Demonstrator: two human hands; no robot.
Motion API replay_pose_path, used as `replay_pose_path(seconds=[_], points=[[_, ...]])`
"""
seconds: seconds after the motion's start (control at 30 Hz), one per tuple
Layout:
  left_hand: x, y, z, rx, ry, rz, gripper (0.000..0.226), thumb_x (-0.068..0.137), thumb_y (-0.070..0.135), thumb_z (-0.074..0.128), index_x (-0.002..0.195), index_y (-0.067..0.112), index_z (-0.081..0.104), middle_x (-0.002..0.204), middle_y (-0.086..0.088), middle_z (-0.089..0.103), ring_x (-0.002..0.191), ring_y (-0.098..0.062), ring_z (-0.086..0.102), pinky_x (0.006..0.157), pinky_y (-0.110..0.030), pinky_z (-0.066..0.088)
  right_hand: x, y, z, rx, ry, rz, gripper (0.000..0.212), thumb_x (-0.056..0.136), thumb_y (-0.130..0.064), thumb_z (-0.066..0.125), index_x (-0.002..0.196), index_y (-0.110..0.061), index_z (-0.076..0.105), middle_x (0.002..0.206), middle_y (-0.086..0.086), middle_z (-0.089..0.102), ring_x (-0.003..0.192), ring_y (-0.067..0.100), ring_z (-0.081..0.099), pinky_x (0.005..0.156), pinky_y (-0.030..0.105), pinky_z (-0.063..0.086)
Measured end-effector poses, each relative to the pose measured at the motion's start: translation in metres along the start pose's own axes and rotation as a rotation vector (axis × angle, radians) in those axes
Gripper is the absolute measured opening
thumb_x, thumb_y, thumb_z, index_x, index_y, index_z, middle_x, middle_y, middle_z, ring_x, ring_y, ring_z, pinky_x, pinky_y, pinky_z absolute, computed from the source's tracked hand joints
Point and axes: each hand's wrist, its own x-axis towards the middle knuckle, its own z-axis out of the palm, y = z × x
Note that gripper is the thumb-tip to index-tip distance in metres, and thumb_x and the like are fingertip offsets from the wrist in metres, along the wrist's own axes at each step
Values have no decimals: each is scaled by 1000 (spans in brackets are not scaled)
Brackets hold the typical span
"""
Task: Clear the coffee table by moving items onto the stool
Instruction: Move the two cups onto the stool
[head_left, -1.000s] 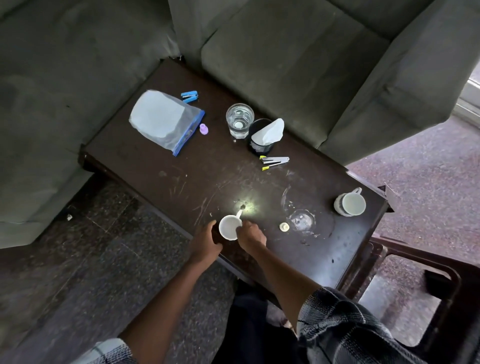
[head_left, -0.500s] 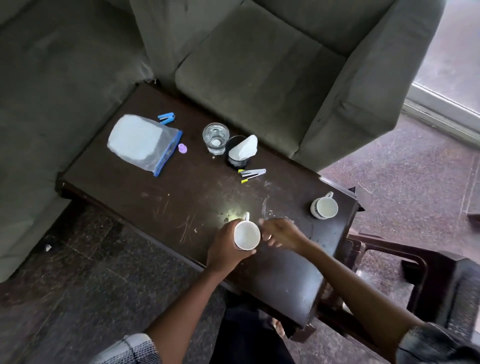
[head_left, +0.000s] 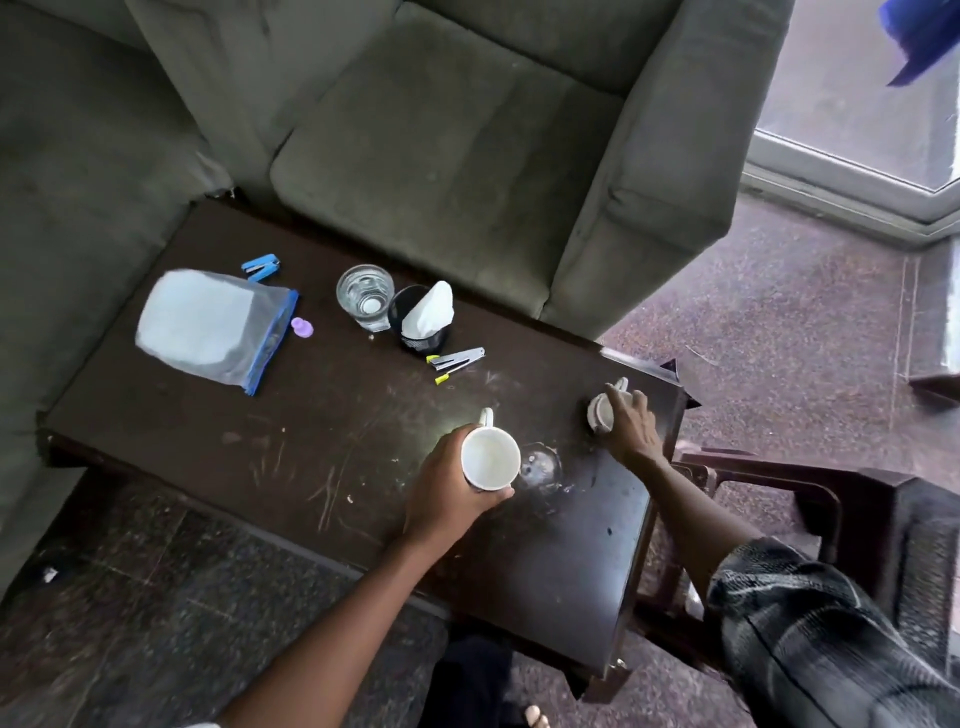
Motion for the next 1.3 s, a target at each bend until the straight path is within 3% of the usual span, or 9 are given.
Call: replay_pose_path(seconds=[0.1,0.2,0.3,0.43,0.57,0.7,0.9,1.17,1.3], points=[[4,4,1,-17,-13,43,73,49,42,84,109,44,42,110,9,58,103,-19,56,85,-46,50,-8,-2,-1,36,71,-13,61,83,-12,62,137,-24,37,136,18,33,115,43,42,91,46,43],[2,23,2,-60,-17,77,71,50,37,78,108,44,39,107,25,49,105,-20,52,88,-46,48,-28,-3,-11,107,75,-22,64,81,-19,65,138,-26,38,131,16,38,115,40,45,90,43,44],[-4,52,9,-73,-50,99,70,48,47,72,108,39,38,106,34,42,105,-19,51,88,-42,48,-61,6,-28,87,108,-76,62,82,-28,64,139,-29,38,129,12,41,116,35,42,87,42,44],[-14,88,30,-25,-137,117,74,51,37,76,112,36,35,106,14,46,108,-25,51,89,-47,47,-105,36,-54,66,138,-134,63,82,-30,64,140,-32,39,131,9,44,120,31,40,91,41,42],[-28,125,53,35,-213,173,74,59,24,82,118,31,37,114,5,52,106,-25,53,86,-44,49,-147,74,-78,108,160,-123,73,81,-30,66,143,-40,28,131,7,43,123,29,38,94,43,43],[-43,161,79,90,-253,243,72,56,32,79,111,39,34,119,4,52,104,-25,54,85,-45,49,-183,108,-104,215,257,-64,87,78,-27,69,148,-26,17,136,10,44,125,30,37,97,44,40],[-65,206,136,217,-202,381,73,53,29,86,116,24,50,117,-1,51,108,-23,49,86,-37,46,-218,170,-143,324,362,-31,82,74,-31,72,142,-19,27,139,8,45,124,31,40,98,43,40],[-115,268,245,282,-115,371,66,52,29,87,110,17,56,109,-7,57,102,-26,52,75,-29,36,-237,289,-180,491,448,-50,82,69,-27,78,138,-15,35,130,10,53,120,30,48,93,37,41],[-130,299,310,241,-152,346,65,52,30,86,106,14,53,105,-9,55,99,-30,53,79,-41,46,-234,364,-195,454,448,-29,75,69,-26,77,133,-12,42,128,11,55,116,33,49,93,38,39]])
